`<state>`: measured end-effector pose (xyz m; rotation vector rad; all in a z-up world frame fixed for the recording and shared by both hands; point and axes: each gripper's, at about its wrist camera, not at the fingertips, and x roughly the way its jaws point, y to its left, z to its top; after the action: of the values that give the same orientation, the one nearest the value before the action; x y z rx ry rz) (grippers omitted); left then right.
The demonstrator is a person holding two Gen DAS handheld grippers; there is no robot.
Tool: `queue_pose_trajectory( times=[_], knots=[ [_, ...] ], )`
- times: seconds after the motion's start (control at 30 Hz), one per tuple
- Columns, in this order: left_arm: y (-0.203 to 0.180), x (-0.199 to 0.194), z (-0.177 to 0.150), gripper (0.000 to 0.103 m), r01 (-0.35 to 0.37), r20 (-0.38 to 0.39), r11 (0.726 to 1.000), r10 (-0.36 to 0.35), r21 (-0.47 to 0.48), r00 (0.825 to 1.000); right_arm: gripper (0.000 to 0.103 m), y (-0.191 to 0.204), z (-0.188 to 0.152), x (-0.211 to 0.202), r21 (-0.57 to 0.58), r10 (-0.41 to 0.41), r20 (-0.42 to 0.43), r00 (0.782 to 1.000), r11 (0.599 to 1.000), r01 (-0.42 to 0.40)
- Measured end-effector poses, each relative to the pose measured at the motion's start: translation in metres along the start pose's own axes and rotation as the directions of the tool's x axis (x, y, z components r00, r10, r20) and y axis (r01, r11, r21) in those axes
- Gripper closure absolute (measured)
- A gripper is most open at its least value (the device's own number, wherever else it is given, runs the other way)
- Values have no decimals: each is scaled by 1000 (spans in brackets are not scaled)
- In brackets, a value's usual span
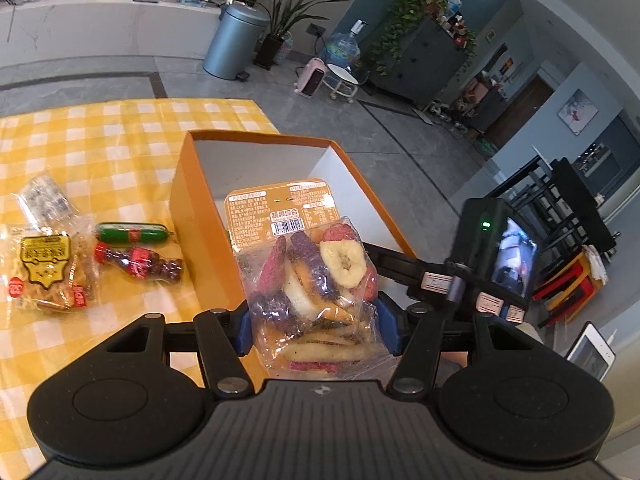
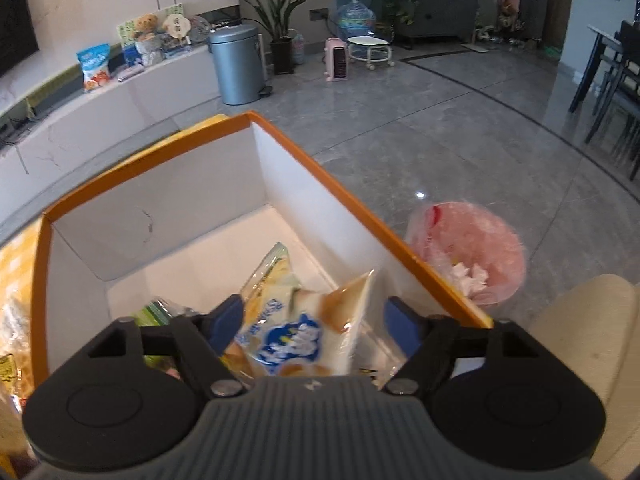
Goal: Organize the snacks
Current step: 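Lower the puffed-snack bag into the orange box and open the right gripper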
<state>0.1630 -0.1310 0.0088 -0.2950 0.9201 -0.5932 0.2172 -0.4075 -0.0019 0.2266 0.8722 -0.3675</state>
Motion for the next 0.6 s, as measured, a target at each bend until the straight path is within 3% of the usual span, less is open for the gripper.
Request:
queue_pose_trajectory(
  times=[0.17, 0.37, 0.6],
  knots=[
    [-5, -9, 5, 36, -46, 28, 999, 46, 16, 999, 9, -15, 0, -17, 48, 142, 49, 989, 988, -144],
    [-17, -2, 28, 36, -103, 39, 993, 101, 58, 994, 8, -40, 2, -35, 90, 252, 120, 960, 961, -263],
    [-32, 39, 34, 36, -139, -27, 984, 143, 115, 989, 8, -82, -1, -51, 170, 242, 246, 938, 942, -288]
  ],
)
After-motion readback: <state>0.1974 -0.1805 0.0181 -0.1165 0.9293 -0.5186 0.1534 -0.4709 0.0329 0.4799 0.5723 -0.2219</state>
